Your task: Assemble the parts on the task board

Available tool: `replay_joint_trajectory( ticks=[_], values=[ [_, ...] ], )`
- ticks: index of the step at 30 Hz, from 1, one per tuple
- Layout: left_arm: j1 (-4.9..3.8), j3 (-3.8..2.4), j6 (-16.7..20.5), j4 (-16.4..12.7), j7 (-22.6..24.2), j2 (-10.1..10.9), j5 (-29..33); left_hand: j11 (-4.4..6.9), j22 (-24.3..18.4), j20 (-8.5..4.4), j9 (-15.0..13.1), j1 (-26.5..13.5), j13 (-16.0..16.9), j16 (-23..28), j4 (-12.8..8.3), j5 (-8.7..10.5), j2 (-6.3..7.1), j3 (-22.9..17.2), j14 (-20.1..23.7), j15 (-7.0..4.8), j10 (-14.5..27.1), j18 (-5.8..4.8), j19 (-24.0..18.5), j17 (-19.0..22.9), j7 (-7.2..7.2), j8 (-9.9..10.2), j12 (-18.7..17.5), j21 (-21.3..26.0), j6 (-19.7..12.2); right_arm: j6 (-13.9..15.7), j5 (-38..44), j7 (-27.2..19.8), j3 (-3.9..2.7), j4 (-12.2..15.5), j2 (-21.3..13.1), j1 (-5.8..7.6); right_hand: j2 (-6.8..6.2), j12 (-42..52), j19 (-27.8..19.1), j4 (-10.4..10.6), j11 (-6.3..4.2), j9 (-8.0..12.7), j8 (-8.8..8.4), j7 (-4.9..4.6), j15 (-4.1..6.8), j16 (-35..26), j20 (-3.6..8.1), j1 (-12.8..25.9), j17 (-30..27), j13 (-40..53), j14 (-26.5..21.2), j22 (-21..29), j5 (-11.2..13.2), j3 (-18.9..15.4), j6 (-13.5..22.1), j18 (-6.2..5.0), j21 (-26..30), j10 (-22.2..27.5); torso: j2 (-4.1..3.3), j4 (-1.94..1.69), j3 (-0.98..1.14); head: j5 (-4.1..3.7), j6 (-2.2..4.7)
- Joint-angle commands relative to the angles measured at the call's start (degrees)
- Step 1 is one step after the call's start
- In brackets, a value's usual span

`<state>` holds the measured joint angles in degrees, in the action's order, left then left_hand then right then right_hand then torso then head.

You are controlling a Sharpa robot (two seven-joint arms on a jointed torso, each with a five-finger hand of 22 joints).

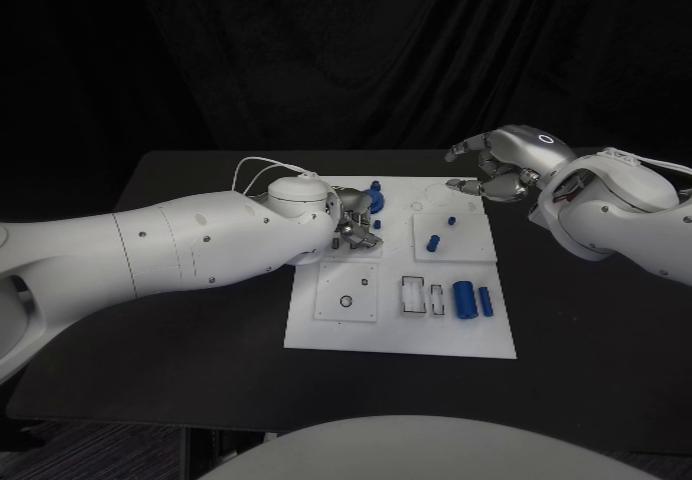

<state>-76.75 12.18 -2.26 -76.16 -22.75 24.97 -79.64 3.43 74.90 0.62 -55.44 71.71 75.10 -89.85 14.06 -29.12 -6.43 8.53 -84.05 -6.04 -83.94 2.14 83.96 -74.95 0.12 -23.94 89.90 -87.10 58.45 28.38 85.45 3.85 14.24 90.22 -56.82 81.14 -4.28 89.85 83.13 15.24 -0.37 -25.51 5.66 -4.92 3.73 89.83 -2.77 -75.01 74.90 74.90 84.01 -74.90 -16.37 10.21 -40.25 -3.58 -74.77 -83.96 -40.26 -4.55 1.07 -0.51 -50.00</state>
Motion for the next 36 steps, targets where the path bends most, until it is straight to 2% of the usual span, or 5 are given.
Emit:
replay_joint_trajectory(
  ticks=[1,10,22,26,36],
  values=[
    [0.15,-0.04,0.00,0.07,1.76,-0.03,-0.09,0.11,9.63,-0.18,0.00,1.05,14.90,-0.15,0.11,-1.74,0.33,-1.03,-5.95,0.00,-6.06,-0.64,2.29,-15.05,0.01,0.87,0.10,0.28,0.53,-0.16,0.13,0.65,-0.04,-0.02,-0.04,-0.12,0.04,0.15,0.07,-0.31,0.40,0.12,0.02,-0.16,-0.44,0.17,-0.32,-0.77,15.10,15.10,5.99,-10.76,0.05,0.05,-0.49,0.28,0.33,-6.04,-0.01,-0.02,0.02,0.08,0.00],
    [0.16,-0.04,0.36,0.19,2.95,0.45,-0.09,0.05,9.48,-0.14,-0.52,2.30,14.90,-0.15,0.61,-1.23,0.67,-4.26,-5.95,0.09,-6.06,-0.57,2.11,-15.05,0.09,2.13,0.10,0.48,0.70,-0.37,0.13,0.67,-0.04,-0.05,-0.09,-0.12,0.19,0.15,0.08,-0.52,0.42,0.26,-0.05,-0.17,-0.46,0.17,-0.34,-1.07,15.10,15.10,5.99,-10.77,0.04,0.21,-0.61,0.29,0.31,-6.04,0.03,-0.03,0.01,0.14,0.00],
    [0.15,-0.04,2.35,-1.75,1.88,3.11,2.00,0.17,9.64,-0.18,-2.68,2.86,14.90,-0.15,1.76,-3.27,4.60,-13.16,-5.95,-0.04,-6.06,-0.57,2.15,-15.05,-0.01,3.18,0.10,0.61,1.70,-0.86,0.13,0.82,-0.04,-0.01,-0.49,-0.12,0.39,0.15,0.01,-0.76,0.41,0.42,-0.10,-0.15,-0.47,0.17,-0.35,-1.40,15.10,15.10,5.99,-10.72,0.04,0.41,-0.80,0.25,0.47,-6.04,0.08,-0.09,-0.05,0.27,0.00],
    [0.14,-0.04,3.01,-2.41,0.53,4.35,4.92,0.13,9.68,-0.21,-3.62,2.48,14.90,-0.15,1.88,-0.36,6.22,-17.75,-5.95,-0.06,-6.06,-0.56,2.16,-15.05,0.03,3.84,0.10,0.70,1.95,-0.96,0.13,0.91,-0.04,-0.01,-0.69,-0.13,0.39,0.15,0.01,-0.76,0.41,0.42,-0.10,-0.15,-0.47,0.17,-0.35,-1.40,15.10,15.10,5.99,-10.72,0.04,0.41,-0.80,0.25,0.47,-6.04,0.08,-0.11,-0.07,0.31,0.00],
    [0.13,-0.04,4.36,-3.85,-3.27,6.59,9.19,0.08,9.70,-0.14,-4.29,0.86,14.90,-0.15,2.13,1.44,7.05,-20.58,-5.95,0.02,-6.06,-0.55,2.17,-15.05,0.12,4.32,0.10,0.79,2.35,-1.39,0.13,1.15,-0.03,-0.10,-0.83,-0.19,0.41,0.15,0.02,-0.81,0.41,0.46,-0.12,-0.13,-0.47,0.17,-0.36,-1.47,15.10,15.10,5.99,-10.73,0.05,0.44,-0.85,0.26,0.45,-6.04,0.20,-0.25,0.02,0.32,0.00]
  ],
)
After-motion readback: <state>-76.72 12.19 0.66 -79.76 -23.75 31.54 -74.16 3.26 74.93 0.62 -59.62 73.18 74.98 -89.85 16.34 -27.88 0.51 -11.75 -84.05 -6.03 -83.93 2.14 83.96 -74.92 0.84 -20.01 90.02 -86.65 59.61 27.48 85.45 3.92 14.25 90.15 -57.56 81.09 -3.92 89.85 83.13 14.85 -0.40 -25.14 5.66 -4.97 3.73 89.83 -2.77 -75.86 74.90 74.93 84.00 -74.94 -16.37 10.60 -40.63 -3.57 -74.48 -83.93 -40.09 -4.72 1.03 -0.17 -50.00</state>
